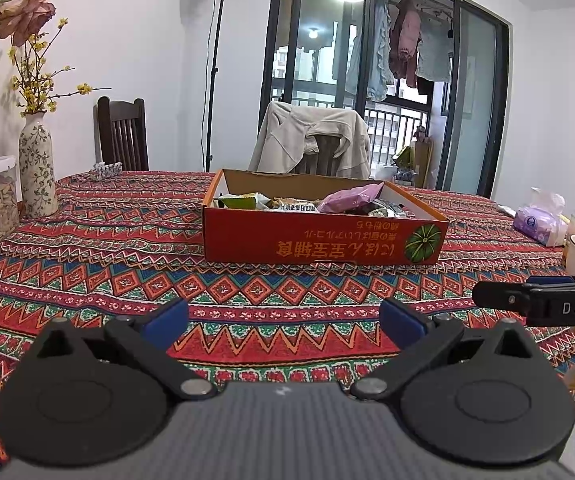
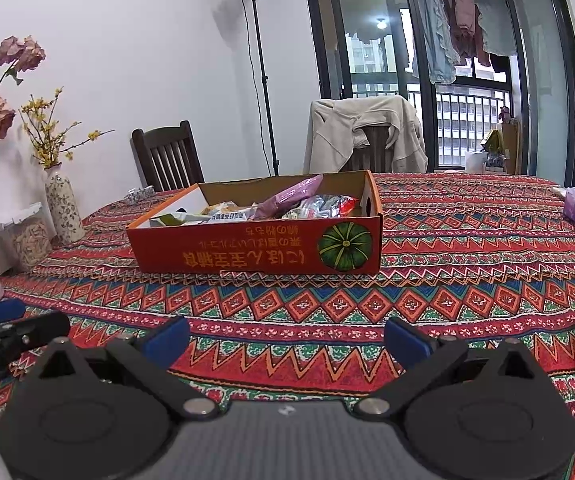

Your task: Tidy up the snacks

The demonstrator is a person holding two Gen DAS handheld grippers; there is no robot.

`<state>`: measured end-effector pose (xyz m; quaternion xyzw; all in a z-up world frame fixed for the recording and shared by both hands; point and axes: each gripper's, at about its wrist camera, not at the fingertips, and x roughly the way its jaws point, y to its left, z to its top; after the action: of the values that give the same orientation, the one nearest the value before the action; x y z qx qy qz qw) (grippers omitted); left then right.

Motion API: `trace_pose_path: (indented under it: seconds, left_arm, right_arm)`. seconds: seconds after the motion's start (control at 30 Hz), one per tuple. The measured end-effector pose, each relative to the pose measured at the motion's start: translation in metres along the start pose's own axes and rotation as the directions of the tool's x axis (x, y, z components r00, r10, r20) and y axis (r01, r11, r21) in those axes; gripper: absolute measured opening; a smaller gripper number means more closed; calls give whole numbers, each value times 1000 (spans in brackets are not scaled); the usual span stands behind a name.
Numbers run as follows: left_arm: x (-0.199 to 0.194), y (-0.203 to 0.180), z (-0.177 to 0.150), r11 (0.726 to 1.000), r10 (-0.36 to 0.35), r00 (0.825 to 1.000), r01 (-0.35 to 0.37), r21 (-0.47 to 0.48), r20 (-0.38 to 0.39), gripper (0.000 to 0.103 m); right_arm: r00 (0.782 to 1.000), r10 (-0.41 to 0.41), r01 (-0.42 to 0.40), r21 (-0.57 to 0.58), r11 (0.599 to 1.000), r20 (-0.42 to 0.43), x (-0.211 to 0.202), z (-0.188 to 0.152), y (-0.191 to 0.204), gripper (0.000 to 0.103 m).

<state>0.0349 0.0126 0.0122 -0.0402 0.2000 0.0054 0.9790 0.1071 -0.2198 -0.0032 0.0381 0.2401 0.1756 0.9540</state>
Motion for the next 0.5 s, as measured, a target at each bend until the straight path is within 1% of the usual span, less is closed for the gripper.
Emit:
trace_pose_path:
  seconds: [0.5]
  left_arm:
    - [2,0,1,1000,5,1000,-5,4,-1,103]
  right_arm:
    - [1000,1,-1,1,1000,-4,2,-1,-2,103]
